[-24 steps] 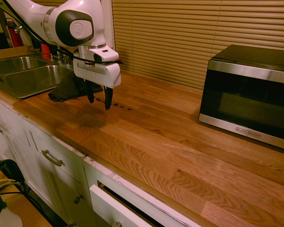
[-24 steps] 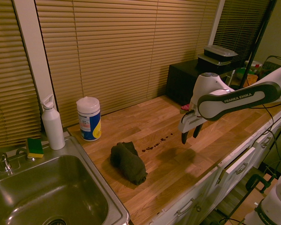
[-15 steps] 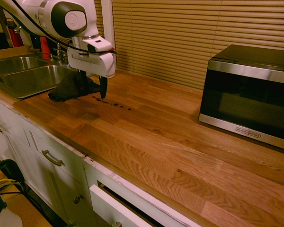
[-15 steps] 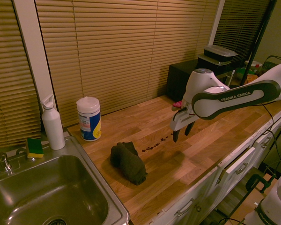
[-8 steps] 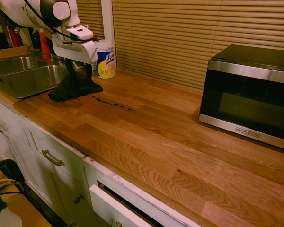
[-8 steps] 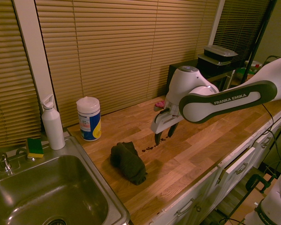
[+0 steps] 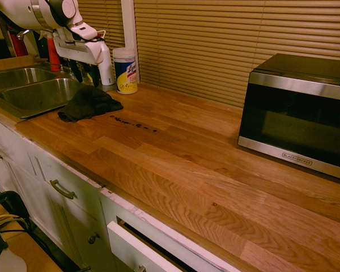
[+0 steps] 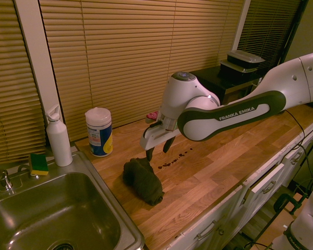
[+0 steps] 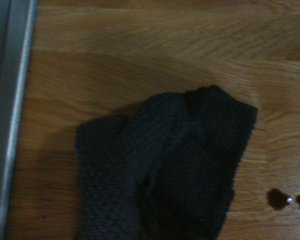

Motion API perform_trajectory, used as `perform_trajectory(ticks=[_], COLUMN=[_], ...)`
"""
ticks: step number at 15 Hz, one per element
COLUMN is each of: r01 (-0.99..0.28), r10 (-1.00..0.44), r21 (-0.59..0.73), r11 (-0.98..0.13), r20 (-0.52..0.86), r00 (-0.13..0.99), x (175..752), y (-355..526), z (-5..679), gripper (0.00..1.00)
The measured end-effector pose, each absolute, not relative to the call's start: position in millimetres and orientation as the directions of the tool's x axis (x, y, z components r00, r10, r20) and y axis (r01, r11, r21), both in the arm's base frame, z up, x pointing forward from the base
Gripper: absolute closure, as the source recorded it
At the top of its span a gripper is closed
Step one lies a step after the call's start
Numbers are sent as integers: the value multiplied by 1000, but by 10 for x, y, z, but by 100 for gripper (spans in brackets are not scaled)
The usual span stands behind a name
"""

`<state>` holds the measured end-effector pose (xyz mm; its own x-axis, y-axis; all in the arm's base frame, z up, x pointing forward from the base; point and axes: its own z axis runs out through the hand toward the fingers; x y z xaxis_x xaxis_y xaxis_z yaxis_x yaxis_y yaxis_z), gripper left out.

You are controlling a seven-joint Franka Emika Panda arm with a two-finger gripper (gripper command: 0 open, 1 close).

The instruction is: Clear the spill

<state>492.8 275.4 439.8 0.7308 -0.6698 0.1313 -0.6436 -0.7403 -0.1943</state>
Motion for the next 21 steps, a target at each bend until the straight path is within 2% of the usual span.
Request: perform_trajectory(ticks=[8, 9, 15, 21], r01=[-634, -638, -660, -664], r10=[-655, -658, -671, -673], r21=[-170, -162, -117, -108], r11=[-755, -752, -742, -739], r20=[141, 140, 122, 124], r00=[742, 740, 732, 729], x=[5169, 5225, 5410, 5415], y=[3264, 3260, 3220, 3212], z=[3956, 3881, 3544, 3503], gripper=[0, 100, 100, 100])
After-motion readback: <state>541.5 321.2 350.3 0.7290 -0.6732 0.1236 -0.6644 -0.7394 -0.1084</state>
